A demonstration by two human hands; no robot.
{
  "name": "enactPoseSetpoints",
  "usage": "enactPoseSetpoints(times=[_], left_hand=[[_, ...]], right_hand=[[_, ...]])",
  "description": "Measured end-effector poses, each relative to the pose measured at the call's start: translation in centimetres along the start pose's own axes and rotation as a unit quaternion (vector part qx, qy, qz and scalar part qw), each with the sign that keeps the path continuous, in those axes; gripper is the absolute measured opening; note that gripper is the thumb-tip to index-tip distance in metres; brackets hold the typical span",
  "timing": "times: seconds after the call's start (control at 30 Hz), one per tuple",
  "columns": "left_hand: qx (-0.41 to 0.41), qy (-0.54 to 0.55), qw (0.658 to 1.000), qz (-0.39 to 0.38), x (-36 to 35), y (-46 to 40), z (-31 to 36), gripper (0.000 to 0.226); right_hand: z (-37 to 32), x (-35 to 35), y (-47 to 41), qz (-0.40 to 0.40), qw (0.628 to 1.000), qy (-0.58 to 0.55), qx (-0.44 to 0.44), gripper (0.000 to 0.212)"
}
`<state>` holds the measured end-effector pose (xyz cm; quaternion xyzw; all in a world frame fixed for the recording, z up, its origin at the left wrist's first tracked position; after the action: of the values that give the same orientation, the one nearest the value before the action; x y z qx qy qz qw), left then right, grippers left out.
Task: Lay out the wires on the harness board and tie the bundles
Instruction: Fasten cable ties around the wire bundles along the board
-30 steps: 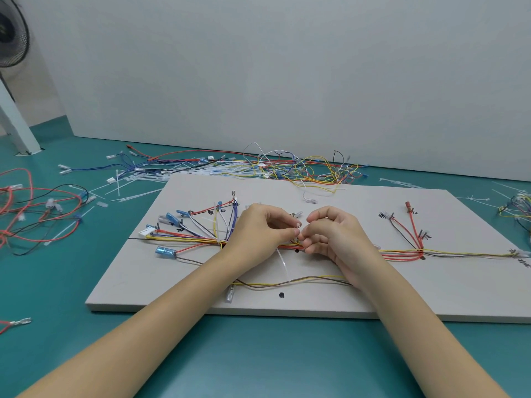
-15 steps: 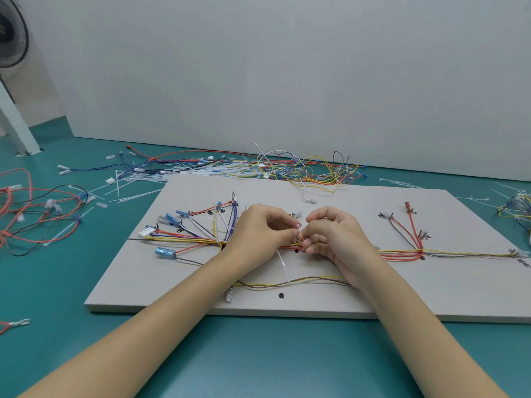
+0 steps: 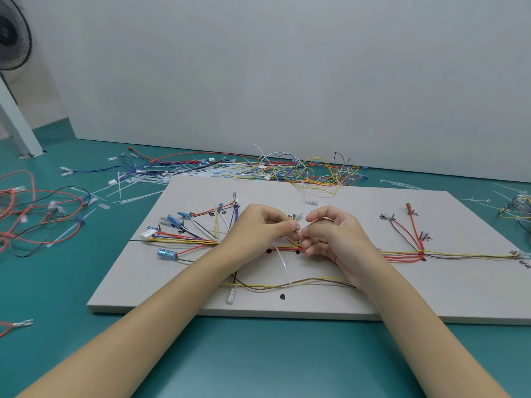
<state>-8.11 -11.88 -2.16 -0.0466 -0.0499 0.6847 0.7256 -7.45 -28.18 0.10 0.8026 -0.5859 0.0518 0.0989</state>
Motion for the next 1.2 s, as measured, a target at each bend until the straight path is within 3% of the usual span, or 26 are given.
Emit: enactPoseSetpoints(times=[0.8,1.07,1.2], left_hand=[[0.056,0.015,0.998,-0.012,0.0,0.1,0.8,0.007],[0.074,-0.041,0.996,0.001,-0.1,0.0,1.2,0.02],[0.042,-0.125,0.991,0.019,-0.6,0.0,0.4,0.022]], right_hand=[[0.4,0.0,-0.1,-0.026,0.997,0.049,0.053,0.014],[0.5,-0.2,-0.1,-0.016,0.997,0.046,0.052,0.012],[0.6,-0.3,0.1,0.02,0.99,0.116,0.073,0.004]])
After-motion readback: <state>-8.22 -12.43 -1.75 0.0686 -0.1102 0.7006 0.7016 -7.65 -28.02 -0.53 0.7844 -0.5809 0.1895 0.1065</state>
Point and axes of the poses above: each hand's wrist, its own y-axis away from the middle knuckle, its own x-axis out of the back of the hand, z = x × y, the point moved 1 cm from there along -y, towards the middle knuckle, and after that the axes turned 14 degrees about y, right-handed, at the moved point
